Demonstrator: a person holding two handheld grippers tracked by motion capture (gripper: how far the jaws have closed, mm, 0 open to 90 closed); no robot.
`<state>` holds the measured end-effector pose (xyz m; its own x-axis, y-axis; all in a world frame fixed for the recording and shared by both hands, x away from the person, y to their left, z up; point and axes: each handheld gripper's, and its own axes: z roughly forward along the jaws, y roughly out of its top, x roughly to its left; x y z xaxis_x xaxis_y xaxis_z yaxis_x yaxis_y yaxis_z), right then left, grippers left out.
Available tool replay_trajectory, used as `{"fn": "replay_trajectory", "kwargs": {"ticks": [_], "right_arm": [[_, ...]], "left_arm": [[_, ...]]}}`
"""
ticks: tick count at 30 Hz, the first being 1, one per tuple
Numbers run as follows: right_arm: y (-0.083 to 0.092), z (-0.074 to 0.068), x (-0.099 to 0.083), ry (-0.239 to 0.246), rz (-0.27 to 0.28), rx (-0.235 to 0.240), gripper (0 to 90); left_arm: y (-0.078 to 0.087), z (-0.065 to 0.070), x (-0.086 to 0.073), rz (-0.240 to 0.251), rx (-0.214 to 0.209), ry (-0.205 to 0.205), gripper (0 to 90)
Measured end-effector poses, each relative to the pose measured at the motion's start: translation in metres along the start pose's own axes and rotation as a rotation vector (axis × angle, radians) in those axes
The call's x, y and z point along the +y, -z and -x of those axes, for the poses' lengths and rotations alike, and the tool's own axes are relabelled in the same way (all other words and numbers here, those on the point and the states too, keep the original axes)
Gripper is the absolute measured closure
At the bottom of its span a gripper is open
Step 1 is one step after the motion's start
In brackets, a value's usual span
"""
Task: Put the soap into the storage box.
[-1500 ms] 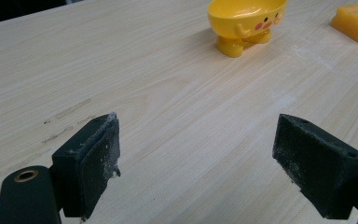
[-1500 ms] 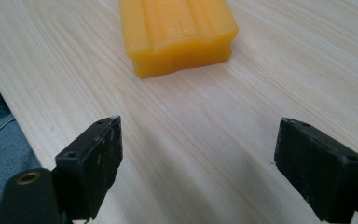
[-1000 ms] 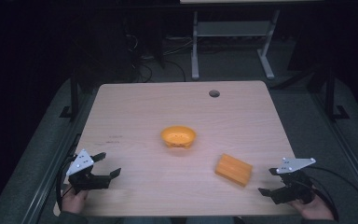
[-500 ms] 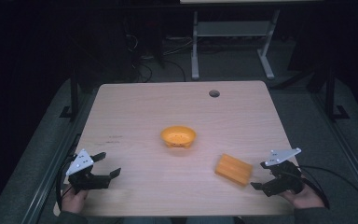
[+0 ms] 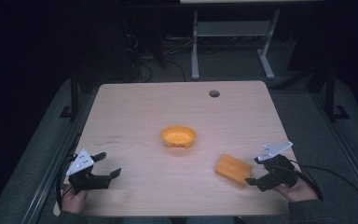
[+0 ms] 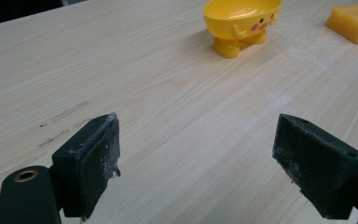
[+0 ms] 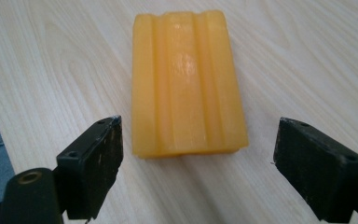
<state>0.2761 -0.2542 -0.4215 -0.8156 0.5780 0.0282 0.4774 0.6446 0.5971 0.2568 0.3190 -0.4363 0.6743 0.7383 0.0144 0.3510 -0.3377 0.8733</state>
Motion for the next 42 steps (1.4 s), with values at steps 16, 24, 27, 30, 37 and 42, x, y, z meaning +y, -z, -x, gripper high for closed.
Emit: {"fn": "replay_trajectory", "kwargs": {"ticks": [16,24,27,30,37,42], "right_arm": [[-0.014,-0.001,0.022,0.03,-0.033,0.021,15.1],[-0.019,-0.001,0.028,0.053,-0.049,0.022,15.1],[-0.023,-0.001,0.034,0.073,-0.06,0.023,15.1],[-0.026,-0.002,0.036,0.077,-0.064,0.027,15.1],[-0.037,-0.003,0.041,0.101,-0.079,0.039,15.1],[-0.042,-0.003,0.042,0.107,-0.085,0.041,15.1]], "left_arm": [[0.0,0.001,0.001,-0.002,-0.003,-0.004,14.3],[-0.002,0.002,0.001,-0.007,-0.007,-0.008,14.3],[-0.002,0.001,0.001,-0.009,-0.009,-0.013,14.3],[-0.002,0.001,0.001,-0.006,-0.007,-0.008,14.3],[-0.002,0.001,0.002,-0.009,-0.011,-0.015,14.3],[-0.002,0.001,0.002,-0.006,-0.015,-0.017,14.3]]}}
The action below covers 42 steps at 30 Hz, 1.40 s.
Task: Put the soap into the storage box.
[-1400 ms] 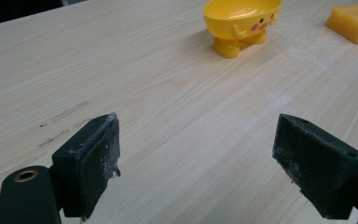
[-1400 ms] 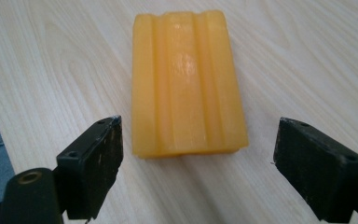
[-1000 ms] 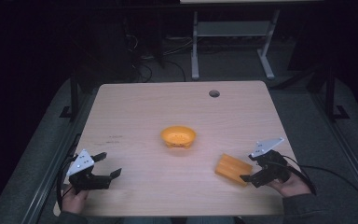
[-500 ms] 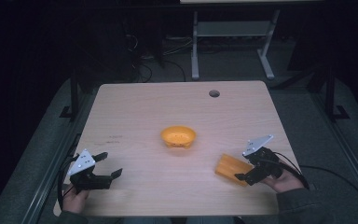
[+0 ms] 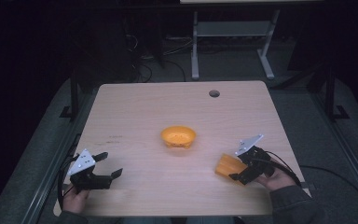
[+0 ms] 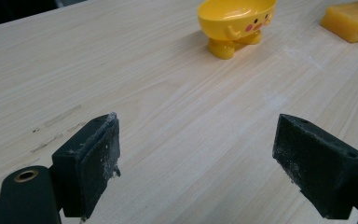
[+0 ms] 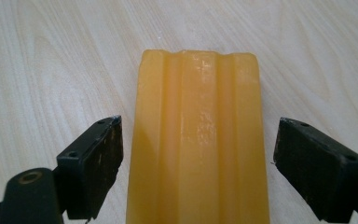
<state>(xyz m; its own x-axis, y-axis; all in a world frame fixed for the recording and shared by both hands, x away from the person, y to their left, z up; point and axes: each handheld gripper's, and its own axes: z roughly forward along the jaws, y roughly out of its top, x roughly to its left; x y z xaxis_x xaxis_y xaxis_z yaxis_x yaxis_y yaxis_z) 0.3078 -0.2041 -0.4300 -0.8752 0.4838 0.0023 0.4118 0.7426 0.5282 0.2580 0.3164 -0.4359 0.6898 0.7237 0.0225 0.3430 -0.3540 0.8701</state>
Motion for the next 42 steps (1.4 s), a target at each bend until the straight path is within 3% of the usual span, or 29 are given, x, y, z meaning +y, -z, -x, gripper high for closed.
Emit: {"fn": "replay_trajectory", "kwargs": {"ticks": [11,16,42], "right_arm": [[-0.013,0.0,0.0,-0.009,-0.034,0.007,15.1],[-0.02,-0.001,0.001,0.009,-0.071,-0.001,15.3],[-0.031,0.0,0.005,0.013,-0.115,0.002,19.5]], "left_arm": [[0.0,0.0,0.0,-0.001,0.0,-0.001,14.3],[0.0,0.0,0.0,0.001,0.003,0.006,14.3],[0.001,-0.001,0.001,0.009,0.003,0.009,14.3]]}}
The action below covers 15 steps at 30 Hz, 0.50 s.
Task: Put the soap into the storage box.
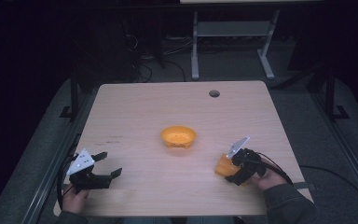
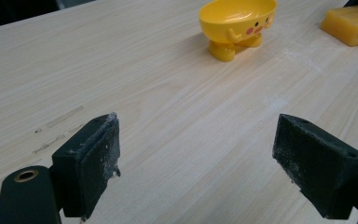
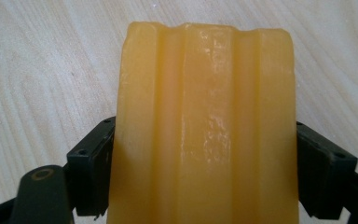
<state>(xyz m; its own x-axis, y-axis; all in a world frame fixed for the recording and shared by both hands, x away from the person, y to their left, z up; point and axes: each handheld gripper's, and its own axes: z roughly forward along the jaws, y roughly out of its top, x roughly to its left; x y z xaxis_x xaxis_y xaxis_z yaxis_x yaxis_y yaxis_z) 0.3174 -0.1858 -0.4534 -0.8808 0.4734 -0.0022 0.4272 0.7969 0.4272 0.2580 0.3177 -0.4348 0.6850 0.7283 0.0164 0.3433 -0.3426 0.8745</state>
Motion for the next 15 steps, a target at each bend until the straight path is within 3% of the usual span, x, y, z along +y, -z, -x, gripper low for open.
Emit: {"fn": "replay_trajectory", "kwargs": {"ticks": [15], "right_arm": [[0.0055,-0.0009,0.0032,0.019,0.017,0.04,20.5]], "left_arm": [[0.0009,-0.0008,0.0005,0.001,0.003,-0.002,14.3]]}}
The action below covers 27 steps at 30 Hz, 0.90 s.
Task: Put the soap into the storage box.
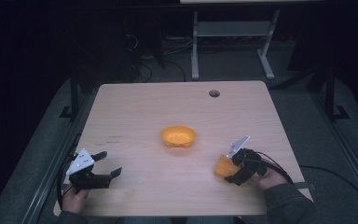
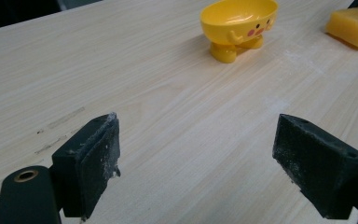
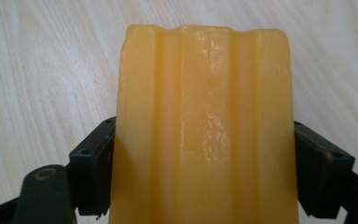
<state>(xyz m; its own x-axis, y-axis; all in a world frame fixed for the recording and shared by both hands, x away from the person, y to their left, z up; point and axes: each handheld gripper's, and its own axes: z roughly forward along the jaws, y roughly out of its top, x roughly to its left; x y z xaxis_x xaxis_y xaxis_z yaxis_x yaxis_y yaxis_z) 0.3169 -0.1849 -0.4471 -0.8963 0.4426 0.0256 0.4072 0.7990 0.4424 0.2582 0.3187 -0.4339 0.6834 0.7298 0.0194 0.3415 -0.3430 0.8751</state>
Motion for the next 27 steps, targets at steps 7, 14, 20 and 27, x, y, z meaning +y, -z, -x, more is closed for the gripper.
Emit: {"fn": "replay_trajectory", "kwargs": {"ticks": [7,14,20,27], "right_arm": [[0.011,0.003,0.01,0.017,0.029,-0.006,20.5],[0.012,0.008,0.019,0.032,0.026,-0.001,20.5],[0.013,0.012,0.027,0.037,0.039,0.009,20.5],[0.016,0.017,0.037,0.047,0.048,0.018,20.5]], "left_arm": [[0.0,0.0,0.0,0.005,0.003,0.004,14.3],[0.0,0.0,0.0,0.006,0.003,0.008,14.3],[0.0,0.0,0.0,0.007,0.004,0.009,14.3],[0.0,0.0,0.0,0.007,0.002,0.008,14.3]]}}
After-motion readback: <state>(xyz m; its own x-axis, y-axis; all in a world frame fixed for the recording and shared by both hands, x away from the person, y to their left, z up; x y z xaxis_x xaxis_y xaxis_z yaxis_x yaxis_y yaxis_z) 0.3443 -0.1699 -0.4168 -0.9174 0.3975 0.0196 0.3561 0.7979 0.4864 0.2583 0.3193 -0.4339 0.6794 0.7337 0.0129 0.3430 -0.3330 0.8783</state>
